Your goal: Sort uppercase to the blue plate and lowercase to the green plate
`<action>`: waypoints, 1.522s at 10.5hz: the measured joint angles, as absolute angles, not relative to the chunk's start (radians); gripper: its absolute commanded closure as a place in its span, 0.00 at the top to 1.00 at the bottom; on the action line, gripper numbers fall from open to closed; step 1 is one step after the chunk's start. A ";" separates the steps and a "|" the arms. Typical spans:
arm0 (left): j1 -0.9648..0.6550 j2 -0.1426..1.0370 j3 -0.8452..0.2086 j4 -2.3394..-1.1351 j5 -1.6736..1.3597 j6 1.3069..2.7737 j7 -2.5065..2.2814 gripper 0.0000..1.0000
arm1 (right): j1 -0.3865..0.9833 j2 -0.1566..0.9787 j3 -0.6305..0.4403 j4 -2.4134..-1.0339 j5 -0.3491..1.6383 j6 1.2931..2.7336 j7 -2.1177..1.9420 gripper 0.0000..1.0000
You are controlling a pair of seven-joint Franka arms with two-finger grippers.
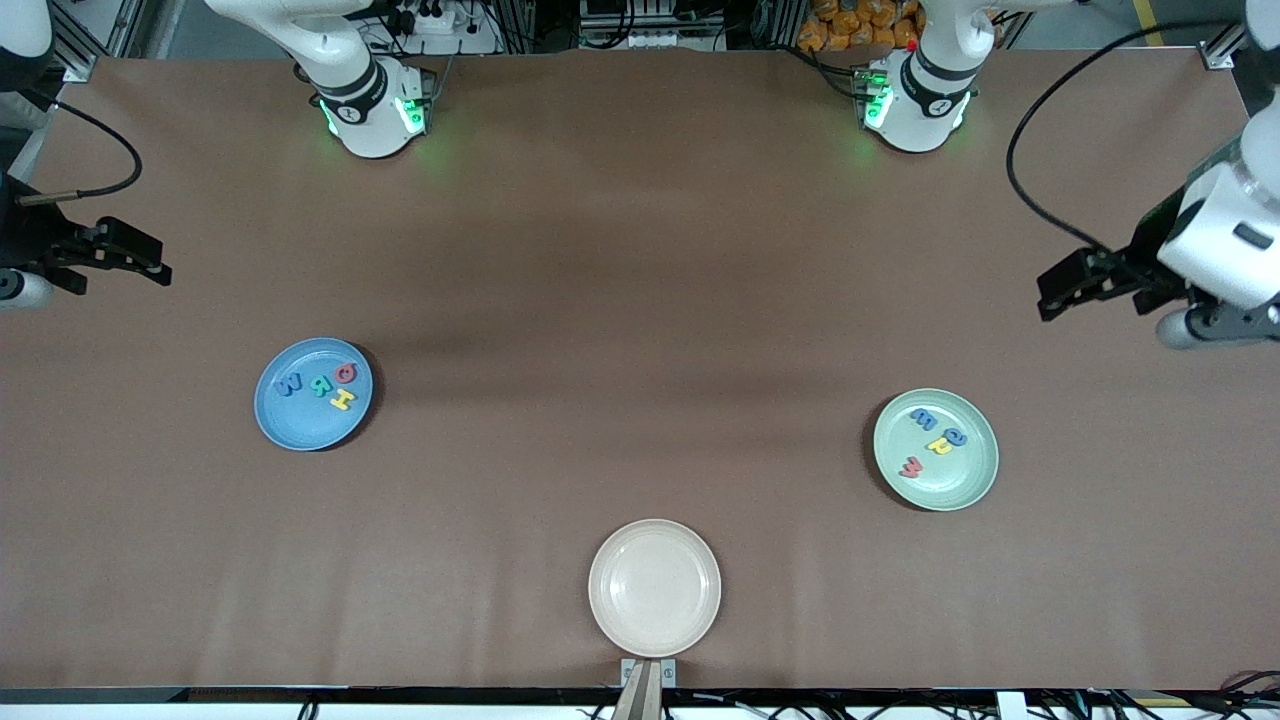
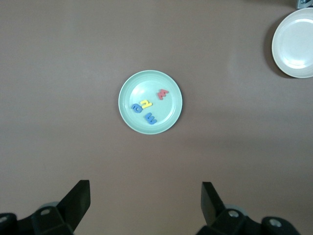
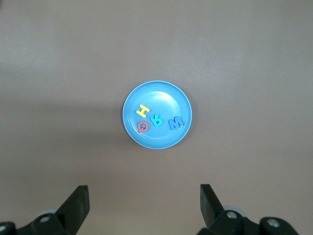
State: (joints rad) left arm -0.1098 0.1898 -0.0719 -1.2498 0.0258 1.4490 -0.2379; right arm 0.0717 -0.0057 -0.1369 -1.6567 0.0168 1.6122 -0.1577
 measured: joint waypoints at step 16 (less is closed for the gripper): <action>-0.009 -0.059 -0.087 -1.586 0.008 1.548 -0.234 1.00 | 0.068 -0.006 -0.138 -1.655 0.033 1.616 -0.156 1.00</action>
